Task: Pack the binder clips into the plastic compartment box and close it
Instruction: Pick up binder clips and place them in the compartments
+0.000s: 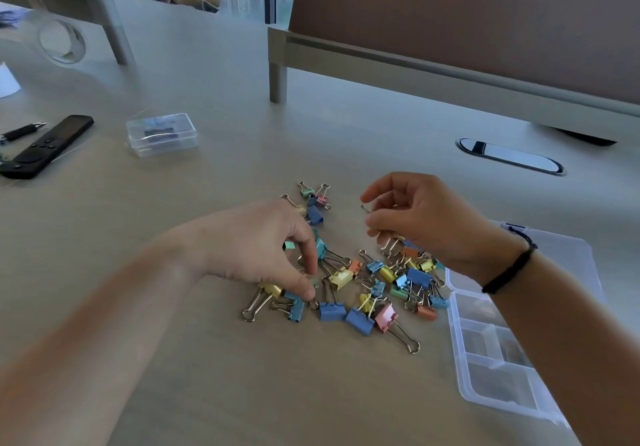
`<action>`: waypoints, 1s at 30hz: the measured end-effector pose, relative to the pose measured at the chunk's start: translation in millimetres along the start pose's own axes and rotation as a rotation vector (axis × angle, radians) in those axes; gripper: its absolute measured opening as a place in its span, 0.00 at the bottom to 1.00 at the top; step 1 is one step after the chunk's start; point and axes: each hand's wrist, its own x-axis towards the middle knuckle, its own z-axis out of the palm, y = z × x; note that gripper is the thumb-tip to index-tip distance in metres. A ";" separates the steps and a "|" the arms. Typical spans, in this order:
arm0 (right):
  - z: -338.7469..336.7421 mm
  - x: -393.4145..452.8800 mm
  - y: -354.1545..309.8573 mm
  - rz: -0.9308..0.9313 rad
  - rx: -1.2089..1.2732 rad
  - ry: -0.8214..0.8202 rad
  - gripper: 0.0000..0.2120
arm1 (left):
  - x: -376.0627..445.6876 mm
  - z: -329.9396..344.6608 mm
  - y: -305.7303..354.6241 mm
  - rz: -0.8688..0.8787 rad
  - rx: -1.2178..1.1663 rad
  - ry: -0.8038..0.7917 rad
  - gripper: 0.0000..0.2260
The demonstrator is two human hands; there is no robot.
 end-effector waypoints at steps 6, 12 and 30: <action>-2.1 -18.0 -1.3 0.063 0.175 -0.052 0.14 | 6.1 8.3 -7.0 -0.046 0.072 0.053 0.07; -0.9 -23.3 0.5 0.038 0.025 -0.092 0.21 | 8.9 9.3 -12.2 -0.064 0.150 0.060 0.08; 15.3 -19.3 0.6 -0.107 -0.797 -0.228 0.12 | 10.3 9.9 -17.8 0.011 0.045 0.026 0.07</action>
